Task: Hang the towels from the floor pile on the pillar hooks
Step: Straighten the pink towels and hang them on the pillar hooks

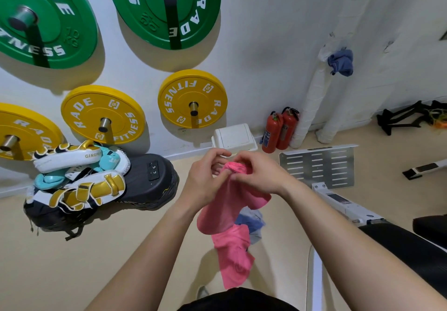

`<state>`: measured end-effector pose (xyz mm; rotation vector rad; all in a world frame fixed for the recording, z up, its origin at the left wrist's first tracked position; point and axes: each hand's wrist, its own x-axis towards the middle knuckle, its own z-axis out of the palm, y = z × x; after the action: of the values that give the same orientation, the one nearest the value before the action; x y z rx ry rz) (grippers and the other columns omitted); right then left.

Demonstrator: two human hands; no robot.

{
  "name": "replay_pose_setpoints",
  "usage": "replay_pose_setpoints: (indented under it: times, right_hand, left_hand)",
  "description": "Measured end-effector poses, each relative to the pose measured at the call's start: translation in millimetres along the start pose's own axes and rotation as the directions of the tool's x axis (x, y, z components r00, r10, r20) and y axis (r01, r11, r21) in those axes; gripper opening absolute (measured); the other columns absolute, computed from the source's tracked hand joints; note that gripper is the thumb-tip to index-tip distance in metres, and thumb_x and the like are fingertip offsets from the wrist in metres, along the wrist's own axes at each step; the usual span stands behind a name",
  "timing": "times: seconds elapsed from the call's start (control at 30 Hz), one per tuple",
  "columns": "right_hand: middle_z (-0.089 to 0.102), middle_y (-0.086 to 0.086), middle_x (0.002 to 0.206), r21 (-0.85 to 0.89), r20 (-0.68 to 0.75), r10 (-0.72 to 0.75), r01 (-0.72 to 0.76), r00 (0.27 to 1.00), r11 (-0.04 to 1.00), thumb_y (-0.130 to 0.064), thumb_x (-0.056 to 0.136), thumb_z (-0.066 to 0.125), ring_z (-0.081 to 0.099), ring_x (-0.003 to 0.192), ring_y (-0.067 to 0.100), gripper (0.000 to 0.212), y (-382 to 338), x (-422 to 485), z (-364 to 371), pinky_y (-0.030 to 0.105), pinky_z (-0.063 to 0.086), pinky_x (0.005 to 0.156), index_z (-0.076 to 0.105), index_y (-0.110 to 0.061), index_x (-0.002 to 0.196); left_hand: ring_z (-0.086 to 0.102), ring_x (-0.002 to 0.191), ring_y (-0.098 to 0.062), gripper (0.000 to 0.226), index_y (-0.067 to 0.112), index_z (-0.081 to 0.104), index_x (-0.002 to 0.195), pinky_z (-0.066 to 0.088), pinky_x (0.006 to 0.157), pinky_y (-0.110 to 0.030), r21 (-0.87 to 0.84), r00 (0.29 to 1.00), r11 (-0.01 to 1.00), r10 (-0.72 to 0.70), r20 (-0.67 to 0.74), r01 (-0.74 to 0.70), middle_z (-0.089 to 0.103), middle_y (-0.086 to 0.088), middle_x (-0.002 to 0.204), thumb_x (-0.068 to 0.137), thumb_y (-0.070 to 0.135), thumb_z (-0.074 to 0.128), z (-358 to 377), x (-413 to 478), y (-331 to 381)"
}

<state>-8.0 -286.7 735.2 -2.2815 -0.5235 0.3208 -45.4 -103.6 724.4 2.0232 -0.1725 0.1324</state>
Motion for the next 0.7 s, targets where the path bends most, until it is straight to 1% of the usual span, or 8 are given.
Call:
replay_pose_setpoints:
  times: [0.07, 0.13, 0.23, 0.33, 0.4, 0.5, 0.6, 0.7]
  right_hand:
    - [0.07, -0.011, 0.087, -0.036, -0.021, -0.013, 0.013, 1.0, 0.999, -0.037, 0.083, 0.073, 0.063, 0.082, 0.005, 0.018, -7, 3, -4, 0.035, 0.053, 0.078, 0.071, -0.031, 0.1]
    - [0.071, -0.009, 0.082, -0.044, -0.028, -0.033, 0.032, 0.999, 0.999, -0.037, 0.086, 0.072, 0.063, 0.078, 0.008, 0.015, -12, 6, -8, 0.034, 0.051, 0.073, 0.074, -0.027, 0.098]
    - [0.07, -0.008, 0.082, -0.056, -0.022, -0.075, 0.074, 0.997, 0.996, -0.036, 0.089, 0.069, 0.062, 0.076, 0.009, 0.012, -18, 10, -15, 0.032, 0.049, 0.071, 0.074, -0.028, 0.095]
    - [0.07, -0.01, 0.089, -0.061, -0.025, -0.121, 0.119, 0.992, 0.991, -0.036, 0.092, 0.064, 0.061, 0.078, 0.004, 0.012, -24, 16, -24, 0.025, 0.048, 0.071, 0.072, -0.029, 0.097]
    - [0.068, -0.011, 0.09, -0.084, -0.062, -0.158, 0.152, 0.986, 0.985, -0.031, 0.094, 0.063, 0.059, 0.077, 0.0, 0.01, -27, 19, -33, 0.021, 0.045, 0.071, 0.071, -0.026, 0.097]
    - [0.067, -0.014, 0.089, -0.124, -0.181, -0.177, 0.156, 0.967, 0.98, -0.024, 0.095, 0.06, 0.06, 0.082, 0.007, 0.008, -25, 24, -50, 0.028, 0.046, 0.077, 0.067, -0.026, 0.096]
    - [0.063, -0.012, 0.088, -0.11, -0.285, -0.163, 0.137, 0.944, 0.984, -0.018, 0.096, 0.058, 0.058, 0.085, 0.01, 0.01, -23, 25, -67, 0.029, 0.044, 0.078, 0.064, -0.025, 0.097]
    - [0.058, -0.017, 0.084, -0.091, -0.362, -0.116, 0.089, 0.925, 0.992, -0.016, 0.097, 0.056, 0.054, 0.084, 0.01, 0.012, -16, 25, -79, 0.026, 0.037, 0.076, 0.057, -0.027, 0.094]
  left_hand:
    - [0.068, 0.078, -0.004, 0.03, 0.025, 0.063, 0.107, 0.053, 0.075, -0.021, -0.078, 0.998, 0.997, -0.033, -0.053, 0.029, 0.073, 0.007, 0.088, 0.086, 0.007, 0.074, 0, -2, -2]
    - [0.068, 0.078, -0.007, 0.029, 0.021, 0.063, 0.11, 0.054, 0.076, -0.025, -0.151, 0.992, 0.985, -0.092, -0.083, 0.078, 0.073, 0.003, 0.093, 0.086, 0.011, 0.075, 2, -7, -8]
    - [0.07, 0.096, -0.017, 0.039, 0.022, 0.061, 0.116, 0.055, 0.087, -0.033, -0.261, 0.986, 0.951, -0.161, 0.032, 0.164, 0.075, 0.0, 0.102, 0.081, 0.021, 0.078, 5, -14, -21]
    - [0.07, 0.1, -0.018, 0.039, 0.023, 0.066, 0.114, 0.055, 0.092, -0.036, -0.186, 0.98, 0.965, -0.165, 0.114, 0.184, 0.075, 0.001, 0.105, 0.078, 0.025, 0.079, 13, -16, -37]
    - [0.069, 0.09, -0.016, 0.027, 0.028, 0.07, 0.103, 0.056, 0.088, -0.038, -0.139, 0.973, 0.968, -0.193, 0.126, 0.21, 0.075, 0.003, 0.097, 0.077, 0.03, 0.078, 16, -15, -47]
    - [0.058, 0.073, -0.009, 0.013, 0.032, 0.073, 0.089, 0.05, 0.074, -0.031, -0.066, 0.958, 0.965, -0.241, 0.157, 0.253, 0.07, 0.011, 0.08, 0.077, 0.03, 0.076, 17, -16, -60]
    - [0.059, 0.071, -0.009, 0.015, 0.02, 0.076, 0.092, 0.048, 0.072, -0.027, 0.027, 0.937, 0.952, -0.304, 0.172, 0.304, 0.072, 0.005, 0.082, 0.079, 0.013, 0.078, 17, -23, -72]
    - [0.061, 0.074, -0.016, 0.014, 0.019, 0.074, 0.087, 0.048, 0.072, -0.033, 0.088, 0.924, 0.934, -0.355, 0.143, 0.346, 0.069, 0.002, 0.082, 0.075, 0.024, 0.071, 15, -30, -80]
